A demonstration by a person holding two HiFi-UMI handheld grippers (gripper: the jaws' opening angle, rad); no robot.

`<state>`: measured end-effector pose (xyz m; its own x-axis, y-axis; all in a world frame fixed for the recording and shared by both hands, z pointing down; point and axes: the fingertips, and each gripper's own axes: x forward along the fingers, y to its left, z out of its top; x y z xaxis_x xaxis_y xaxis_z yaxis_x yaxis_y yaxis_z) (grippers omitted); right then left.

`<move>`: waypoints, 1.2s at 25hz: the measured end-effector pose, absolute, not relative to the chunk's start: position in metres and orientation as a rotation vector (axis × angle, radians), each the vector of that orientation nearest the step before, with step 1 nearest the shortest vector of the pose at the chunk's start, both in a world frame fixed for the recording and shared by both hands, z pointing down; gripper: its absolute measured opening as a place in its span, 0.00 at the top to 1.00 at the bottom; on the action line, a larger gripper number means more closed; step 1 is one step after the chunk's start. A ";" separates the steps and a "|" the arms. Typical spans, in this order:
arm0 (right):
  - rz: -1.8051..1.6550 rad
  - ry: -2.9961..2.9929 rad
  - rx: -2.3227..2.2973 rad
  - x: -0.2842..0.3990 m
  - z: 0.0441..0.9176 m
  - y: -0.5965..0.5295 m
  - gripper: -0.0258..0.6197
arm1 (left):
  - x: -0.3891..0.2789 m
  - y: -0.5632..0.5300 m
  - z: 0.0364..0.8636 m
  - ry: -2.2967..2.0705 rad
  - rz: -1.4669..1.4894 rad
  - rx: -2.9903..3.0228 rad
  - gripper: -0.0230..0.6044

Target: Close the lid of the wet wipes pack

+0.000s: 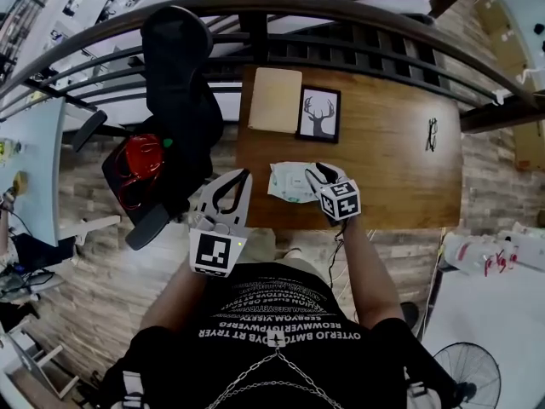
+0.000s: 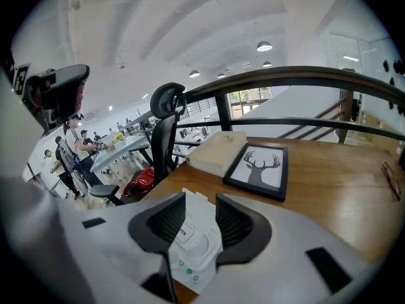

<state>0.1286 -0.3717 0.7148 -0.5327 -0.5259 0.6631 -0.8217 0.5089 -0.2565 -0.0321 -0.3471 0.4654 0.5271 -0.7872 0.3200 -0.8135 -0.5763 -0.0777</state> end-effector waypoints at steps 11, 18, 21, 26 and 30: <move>0.727 -2.210 1.065 0.136 0.737 -0.380 0.67 | -0.036 -0.327 0.472 -1.400 0.525 2.659 0.92; 0.723 -2.198 0.995 0.127 0.745 -0.366 0.67 | -0.046 -0.324 0.467 -1.431 0.529 2.648 0.92; 0.741 -2.216 0.985 0.126 0.740 -0.355 0.67 | -0.043 -0.322 0.462 -1.428 0.520 2.660 0.92; 0.756 -2.249 0.925 0.121 0.737 -0.339 0.67 | -0.037 -0.318 0.462 -1.412 0.506 2.668 0.92; 0.765 -2.253 0.864 0.116 0.742 -0.324 0.67 | -0.031 -0.309 0.462 -1.400 0.508 2.677 0.92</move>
